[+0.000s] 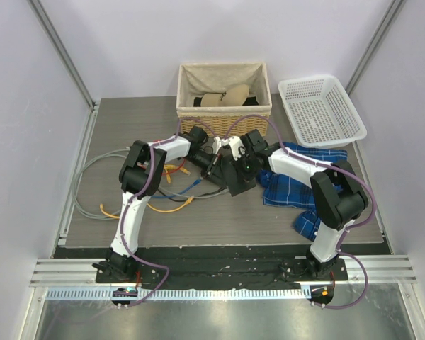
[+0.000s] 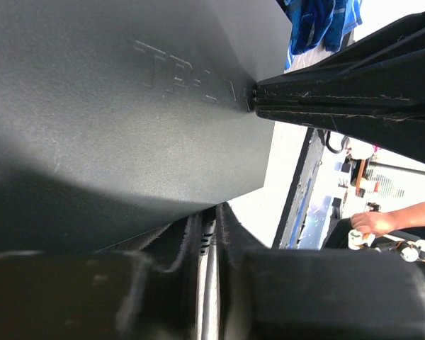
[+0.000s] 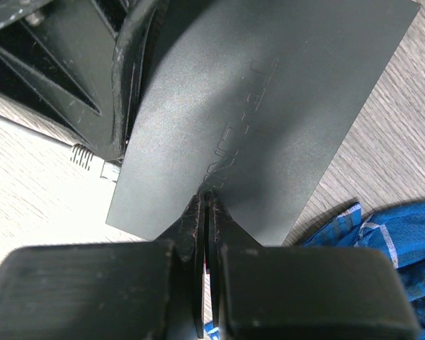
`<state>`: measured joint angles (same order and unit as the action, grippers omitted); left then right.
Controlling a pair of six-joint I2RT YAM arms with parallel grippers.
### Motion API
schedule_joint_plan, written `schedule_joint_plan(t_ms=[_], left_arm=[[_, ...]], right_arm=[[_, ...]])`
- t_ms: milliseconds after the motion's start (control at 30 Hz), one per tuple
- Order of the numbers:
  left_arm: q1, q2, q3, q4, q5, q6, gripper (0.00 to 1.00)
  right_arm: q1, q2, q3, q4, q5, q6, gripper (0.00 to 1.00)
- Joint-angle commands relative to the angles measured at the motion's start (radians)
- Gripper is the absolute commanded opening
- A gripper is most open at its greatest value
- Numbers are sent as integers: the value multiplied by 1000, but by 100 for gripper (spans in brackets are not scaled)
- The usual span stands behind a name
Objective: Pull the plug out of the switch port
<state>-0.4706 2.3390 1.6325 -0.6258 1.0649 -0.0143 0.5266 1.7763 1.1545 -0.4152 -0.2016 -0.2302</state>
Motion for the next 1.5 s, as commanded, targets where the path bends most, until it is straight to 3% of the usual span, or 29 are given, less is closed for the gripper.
schedule_joint_plan(t_ms=[0, 300, 567, 867, 1133, 1267, 1367, 1467], left_arm=[[-20, 46, -20, -15, -146, 27, 2], [4, 45, 122, -175, -140, 115, 0], [-14, 16, 4, -138, -105, 91, 0], [6, 59, 170, -236, -143, 132, 0], [130, -104, 236, -334, -172, 200, 0], [248, -187, 381, -485, -220, 339, 0], [329, -223, 441, -545, -357, 401, 0], [387, -250, 419, -482, -580, 435, 0]], right_arm=[[0, 41, -24, -14, 19, -6, 1], [0, 54, -18, -16, 21, -9, 1], [1, 57, -16, -17, 21, -12, 1], [1, 58, -13, -16, 24, -17, 1], [1, 54, -27, -10, 24, -21, 1], [1, 63, -13, -10, 30, -23, 1], [1, 66, -6, -7, 28, -23, 1], [1, 72, -1, -4, 25, -20, 2]])
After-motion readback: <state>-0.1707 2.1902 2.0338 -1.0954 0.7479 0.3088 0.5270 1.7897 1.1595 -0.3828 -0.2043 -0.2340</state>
